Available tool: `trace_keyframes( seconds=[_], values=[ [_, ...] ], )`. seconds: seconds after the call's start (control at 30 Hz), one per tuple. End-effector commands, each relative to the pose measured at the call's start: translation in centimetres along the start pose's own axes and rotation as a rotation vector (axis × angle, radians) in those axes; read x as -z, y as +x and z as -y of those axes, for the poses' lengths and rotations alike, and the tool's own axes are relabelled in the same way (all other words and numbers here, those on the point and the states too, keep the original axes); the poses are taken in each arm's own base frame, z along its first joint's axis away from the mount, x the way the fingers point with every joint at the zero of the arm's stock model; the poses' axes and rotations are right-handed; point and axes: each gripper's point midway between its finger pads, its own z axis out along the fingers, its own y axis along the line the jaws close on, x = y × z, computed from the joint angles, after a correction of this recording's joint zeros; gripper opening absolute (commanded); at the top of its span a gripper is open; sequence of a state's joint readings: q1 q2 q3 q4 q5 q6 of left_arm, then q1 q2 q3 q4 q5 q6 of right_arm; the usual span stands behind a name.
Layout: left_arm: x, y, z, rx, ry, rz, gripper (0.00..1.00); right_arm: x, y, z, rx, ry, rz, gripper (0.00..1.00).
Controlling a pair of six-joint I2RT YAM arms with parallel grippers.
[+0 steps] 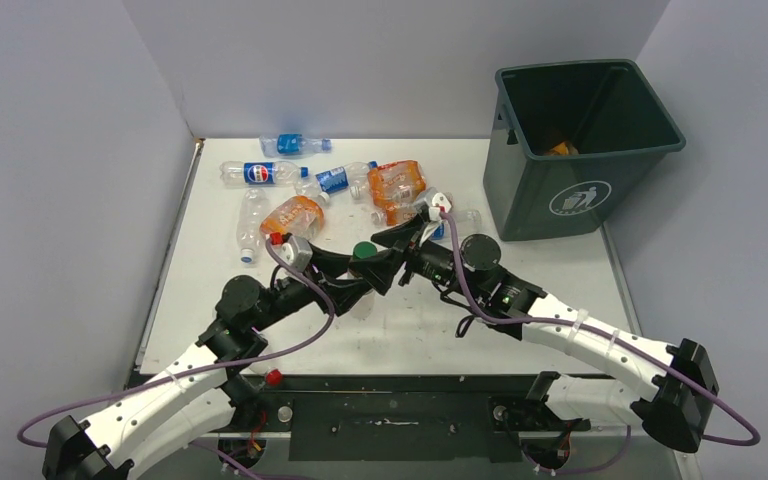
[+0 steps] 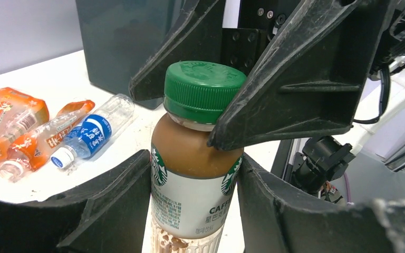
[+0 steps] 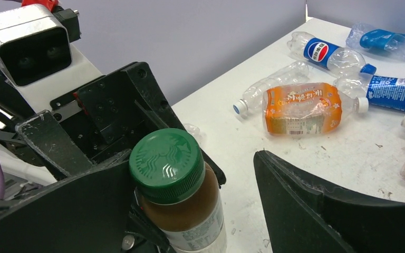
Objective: Put the plastic bottles in the bin
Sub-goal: Pick up the plastic bottle at the center of the board, then place the plastic bottle in the trash bin.
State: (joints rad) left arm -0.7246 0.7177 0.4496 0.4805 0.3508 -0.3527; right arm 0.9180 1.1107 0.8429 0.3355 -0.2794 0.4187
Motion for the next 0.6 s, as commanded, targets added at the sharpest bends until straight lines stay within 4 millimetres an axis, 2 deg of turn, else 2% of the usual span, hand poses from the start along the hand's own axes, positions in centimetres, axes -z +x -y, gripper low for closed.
trace_keyframes(
  seconds=[0.0,0.13,0.17,0.27,0.37,0.43,0.57],
  values=[
    [-0.3,-1.8,0.9,-0.047,0.023,0.04,0.01,-0.7,-2.5,0.0,0.026,0.024,0.073,0.74],
    [-0.4,-1.7,0.9,-0.056,0.018,0.036,0.01,-1.1,-1.8,-0.6,0.024,-0.01,0.052,0.51],
    [-0.4,-1.6,0.9,-0.058,0.015,0.035,0.01,-1.2,-1.6,-0.7,0.025,-0.016,0.046,0.42],
    [-0.3,-1.7,0.7,-0.063,0.001,0.038,0.04,-1.1,-1.2,-1.0,0.033,-0.037,0.028,0.08],
    [-0.2,-1.8,0.5,-0.066,-0.019,0.046,0.16,-0.8,-1.1,-1.0,0.034,-0.032,0.023,0.05],
    [-0.2,-1.8,0.3,-0.065,-0.032,0.05,0.35,-0.6,-1.2,-1.0,0.037,-0.029,0.026,0.05],
    [-0.1,-1.8,0.0,-0.069,-0.052,0.047,0.92,-0.1,-1.6,-0.5,0.047,0.003,0.034,0.05]
  ],
)
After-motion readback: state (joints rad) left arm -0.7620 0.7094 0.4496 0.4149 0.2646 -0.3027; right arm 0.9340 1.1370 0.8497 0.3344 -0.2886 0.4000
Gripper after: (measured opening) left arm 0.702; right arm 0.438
